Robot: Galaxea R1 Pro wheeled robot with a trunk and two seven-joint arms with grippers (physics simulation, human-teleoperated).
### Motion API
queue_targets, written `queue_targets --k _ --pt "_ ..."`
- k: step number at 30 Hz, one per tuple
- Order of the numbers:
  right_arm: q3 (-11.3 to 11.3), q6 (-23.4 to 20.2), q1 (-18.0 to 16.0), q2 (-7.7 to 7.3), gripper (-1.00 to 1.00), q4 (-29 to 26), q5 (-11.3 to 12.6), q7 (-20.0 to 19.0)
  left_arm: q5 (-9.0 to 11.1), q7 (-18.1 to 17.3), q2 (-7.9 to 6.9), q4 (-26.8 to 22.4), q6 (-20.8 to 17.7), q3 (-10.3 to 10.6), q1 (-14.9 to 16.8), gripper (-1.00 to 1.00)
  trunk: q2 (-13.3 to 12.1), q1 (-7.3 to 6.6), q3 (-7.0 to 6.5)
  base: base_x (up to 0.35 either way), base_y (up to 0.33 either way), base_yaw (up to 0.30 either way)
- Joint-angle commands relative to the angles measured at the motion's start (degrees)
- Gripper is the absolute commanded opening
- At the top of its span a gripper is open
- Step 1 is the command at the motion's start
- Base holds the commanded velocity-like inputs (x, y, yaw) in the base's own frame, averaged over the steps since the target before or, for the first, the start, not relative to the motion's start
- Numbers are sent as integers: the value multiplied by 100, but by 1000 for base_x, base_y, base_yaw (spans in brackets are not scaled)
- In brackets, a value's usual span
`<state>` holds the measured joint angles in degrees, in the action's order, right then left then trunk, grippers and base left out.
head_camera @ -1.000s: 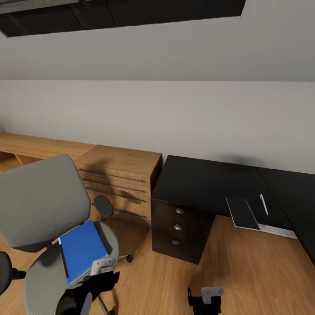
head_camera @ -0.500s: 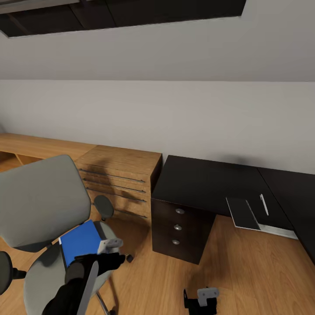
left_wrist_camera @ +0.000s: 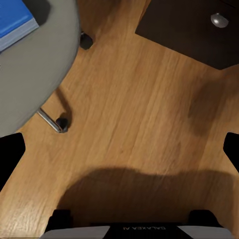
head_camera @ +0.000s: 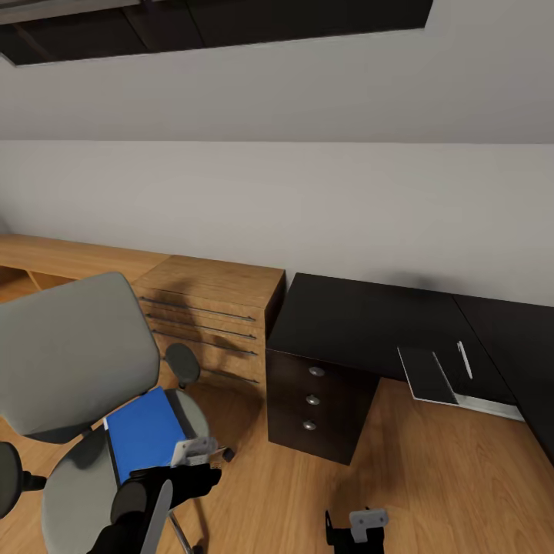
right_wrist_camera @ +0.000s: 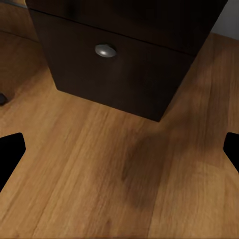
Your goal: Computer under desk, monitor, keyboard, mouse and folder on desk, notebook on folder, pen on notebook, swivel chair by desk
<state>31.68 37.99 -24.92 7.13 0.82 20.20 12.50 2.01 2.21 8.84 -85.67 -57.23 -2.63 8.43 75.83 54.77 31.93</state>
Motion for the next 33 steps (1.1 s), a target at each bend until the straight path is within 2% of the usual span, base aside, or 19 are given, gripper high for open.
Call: queue_targets --k 1,33 --pt "50 14 -4 11 100 8 22 33 23 24 2 -6 -25 -7 3 100 3 0 6 0 0 47" --pt "32 225 -4 43 100 23 28 60 19 31 -62 -226 -27 -20 1 100 3 0 11 0 0 237"
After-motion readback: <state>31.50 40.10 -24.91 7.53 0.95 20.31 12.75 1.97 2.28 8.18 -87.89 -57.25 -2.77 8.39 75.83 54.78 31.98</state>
